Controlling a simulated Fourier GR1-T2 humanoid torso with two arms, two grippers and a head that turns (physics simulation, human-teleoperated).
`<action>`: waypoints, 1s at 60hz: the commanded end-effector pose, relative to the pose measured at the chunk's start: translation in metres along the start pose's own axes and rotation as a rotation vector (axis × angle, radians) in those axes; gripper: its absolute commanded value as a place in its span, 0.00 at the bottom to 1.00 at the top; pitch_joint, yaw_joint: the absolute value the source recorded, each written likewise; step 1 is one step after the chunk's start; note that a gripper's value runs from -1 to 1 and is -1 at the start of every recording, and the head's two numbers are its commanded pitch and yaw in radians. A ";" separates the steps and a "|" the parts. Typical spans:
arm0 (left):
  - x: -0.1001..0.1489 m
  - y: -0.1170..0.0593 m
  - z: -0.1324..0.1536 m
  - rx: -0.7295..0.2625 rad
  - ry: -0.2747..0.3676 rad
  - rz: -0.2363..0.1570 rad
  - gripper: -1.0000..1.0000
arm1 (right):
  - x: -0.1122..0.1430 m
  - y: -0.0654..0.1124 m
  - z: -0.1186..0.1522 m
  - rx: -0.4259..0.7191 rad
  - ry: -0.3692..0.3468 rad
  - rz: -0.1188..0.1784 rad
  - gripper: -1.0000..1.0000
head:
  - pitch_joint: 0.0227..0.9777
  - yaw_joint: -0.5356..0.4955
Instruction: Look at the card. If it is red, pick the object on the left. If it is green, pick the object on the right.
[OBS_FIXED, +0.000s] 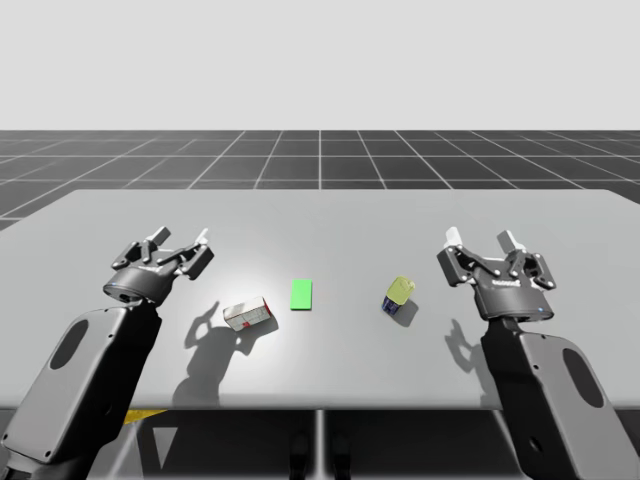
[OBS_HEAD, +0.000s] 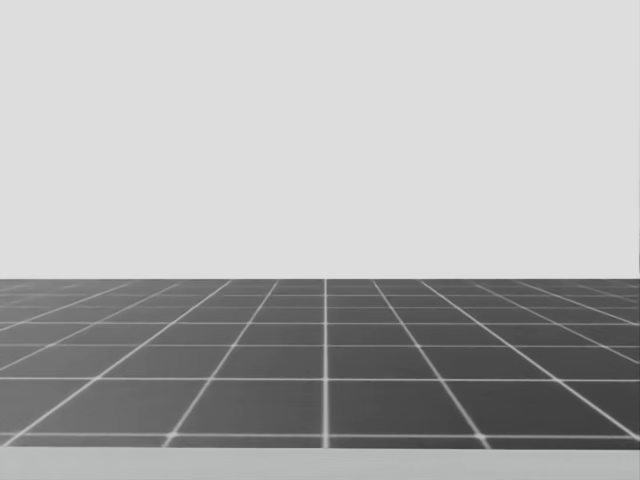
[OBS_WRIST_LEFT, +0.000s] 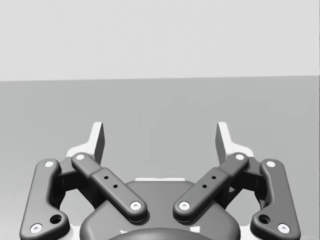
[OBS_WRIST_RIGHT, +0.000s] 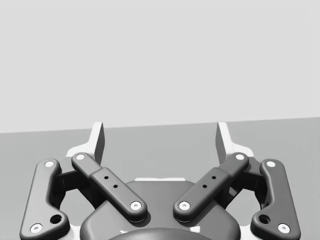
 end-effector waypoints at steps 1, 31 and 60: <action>-0.001 -0.001 0.000 -0.004 0.001 -0.004 0.00 | -0.003 -0.001 0.001 -0.044 -0.019 -0.005 0.00 | 0.04 0.53; -0.002 -0.002 0.000 -0.007 -0.002 -0.010 0.00 | -0.005 0.000 -0.003 -0.013 0.024 0.018 0.00 | 0.29 0.53; -0.003 -0.002 -0.001 -0.014 -0.001 -0.022 0.00 | -0.005 0.000 -0.003 -0.012 0.029 0.027 0.00 | 0.71 0.54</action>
